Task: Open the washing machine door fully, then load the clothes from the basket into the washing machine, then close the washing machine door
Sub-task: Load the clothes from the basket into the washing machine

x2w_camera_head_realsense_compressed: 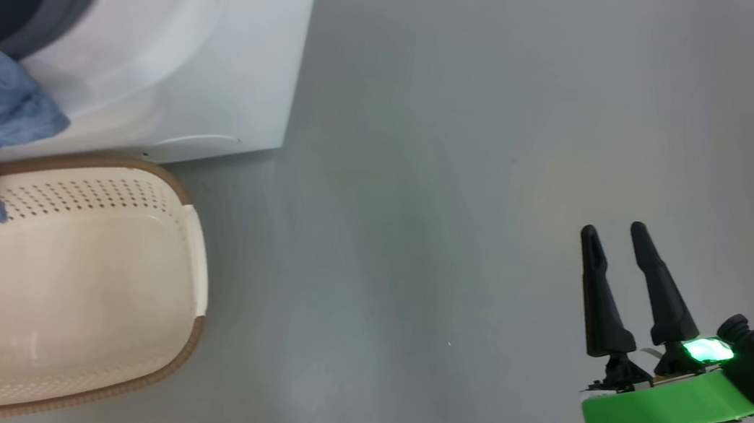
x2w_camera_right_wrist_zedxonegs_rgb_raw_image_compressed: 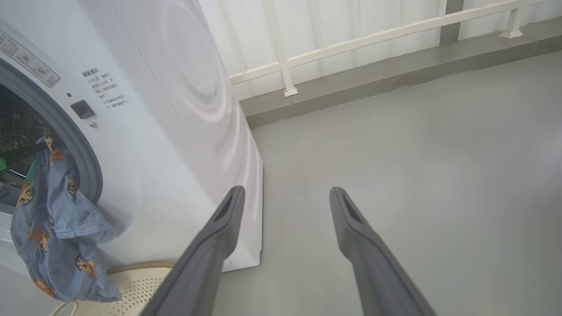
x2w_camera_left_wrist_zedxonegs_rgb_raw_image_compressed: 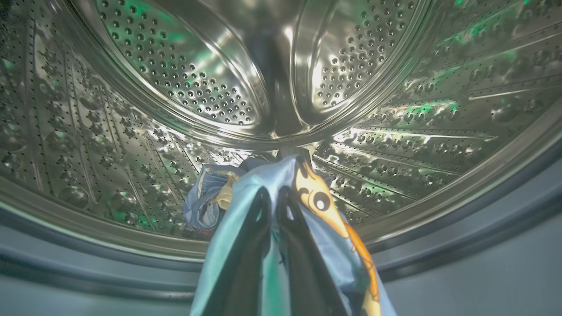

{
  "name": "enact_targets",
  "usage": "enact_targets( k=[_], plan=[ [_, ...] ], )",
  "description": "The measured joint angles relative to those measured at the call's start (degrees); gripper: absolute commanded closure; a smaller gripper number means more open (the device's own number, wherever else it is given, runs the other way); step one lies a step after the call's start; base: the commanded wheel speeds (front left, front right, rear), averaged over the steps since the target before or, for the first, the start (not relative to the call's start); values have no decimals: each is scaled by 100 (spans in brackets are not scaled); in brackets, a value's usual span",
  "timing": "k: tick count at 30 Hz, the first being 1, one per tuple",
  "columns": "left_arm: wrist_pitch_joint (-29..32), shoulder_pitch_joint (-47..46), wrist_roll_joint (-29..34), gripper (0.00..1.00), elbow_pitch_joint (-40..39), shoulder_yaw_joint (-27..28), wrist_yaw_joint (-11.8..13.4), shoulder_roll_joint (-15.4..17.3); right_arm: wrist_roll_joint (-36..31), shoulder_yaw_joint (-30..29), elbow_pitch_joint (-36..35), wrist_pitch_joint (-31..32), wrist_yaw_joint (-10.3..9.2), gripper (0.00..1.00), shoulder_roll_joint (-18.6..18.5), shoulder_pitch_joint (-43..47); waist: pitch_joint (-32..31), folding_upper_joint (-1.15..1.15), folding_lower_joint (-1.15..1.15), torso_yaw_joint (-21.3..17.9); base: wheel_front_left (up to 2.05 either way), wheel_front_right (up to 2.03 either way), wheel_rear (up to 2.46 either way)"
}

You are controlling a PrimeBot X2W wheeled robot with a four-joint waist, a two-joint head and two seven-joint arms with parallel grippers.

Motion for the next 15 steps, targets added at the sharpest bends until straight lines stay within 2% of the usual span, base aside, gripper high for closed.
enact_targets(
  k=[15],
  plan=[
    [91, -968, 73, 100, 738, -178, -259, 508, 0, 294, -5, 0, 0, 0, 142, -225, 666, 0, 0, -469, 0, 0, 0]
  ],
)
